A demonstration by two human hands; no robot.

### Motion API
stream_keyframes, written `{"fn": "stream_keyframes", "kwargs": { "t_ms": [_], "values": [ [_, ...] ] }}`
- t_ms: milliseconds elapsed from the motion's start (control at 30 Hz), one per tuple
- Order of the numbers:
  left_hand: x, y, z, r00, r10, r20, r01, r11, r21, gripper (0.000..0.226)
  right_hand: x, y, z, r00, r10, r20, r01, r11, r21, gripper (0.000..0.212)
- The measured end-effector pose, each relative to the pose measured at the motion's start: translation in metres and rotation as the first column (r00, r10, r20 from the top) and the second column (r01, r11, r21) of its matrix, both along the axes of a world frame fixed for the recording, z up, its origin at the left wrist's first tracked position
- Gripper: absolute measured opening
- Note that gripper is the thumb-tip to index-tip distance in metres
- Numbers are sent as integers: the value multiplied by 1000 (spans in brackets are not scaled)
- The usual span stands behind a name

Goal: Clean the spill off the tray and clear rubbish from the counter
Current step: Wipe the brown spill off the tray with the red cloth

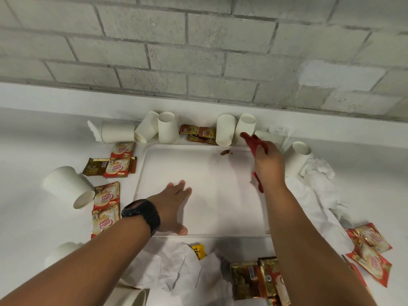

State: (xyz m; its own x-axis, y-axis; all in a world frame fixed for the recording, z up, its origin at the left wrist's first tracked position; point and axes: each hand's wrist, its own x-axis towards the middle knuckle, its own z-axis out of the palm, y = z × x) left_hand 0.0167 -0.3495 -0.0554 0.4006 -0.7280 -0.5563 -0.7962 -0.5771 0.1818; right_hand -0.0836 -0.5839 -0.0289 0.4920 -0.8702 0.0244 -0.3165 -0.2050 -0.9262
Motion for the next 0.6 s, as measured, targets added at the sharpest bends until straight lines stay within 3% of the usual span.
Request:
{"fn": "stream_keyframes", "kwargs": {
  "t_ms": [100,167,233,467,600],
  "values": [
    [0,0,0,1000,3,-4,-3,1000,-3,111,8,-12,-19,948,-53,-315,-52,947,-318,30],
    [0,1,0,1000,0,-2,0,1000,-5,110,21,-15,-39,818,-19,-574,-223,911,-347,34],
    [-1,1,0,1000,-8,4,8,1000,-8,110,29,-16,-56,700,-21,-713,-331,876,-350,45],
    [0,1,-1,1000,-13,5,13,1000,0,110,46,-21,-64,722,-113,-683,-324,817,-477,40],
    [1,0,-2,1000,-8,0,8,1000,5,110,54,-1,-59,753,-46,-657,-356,811,-465,35]
  ]
}}
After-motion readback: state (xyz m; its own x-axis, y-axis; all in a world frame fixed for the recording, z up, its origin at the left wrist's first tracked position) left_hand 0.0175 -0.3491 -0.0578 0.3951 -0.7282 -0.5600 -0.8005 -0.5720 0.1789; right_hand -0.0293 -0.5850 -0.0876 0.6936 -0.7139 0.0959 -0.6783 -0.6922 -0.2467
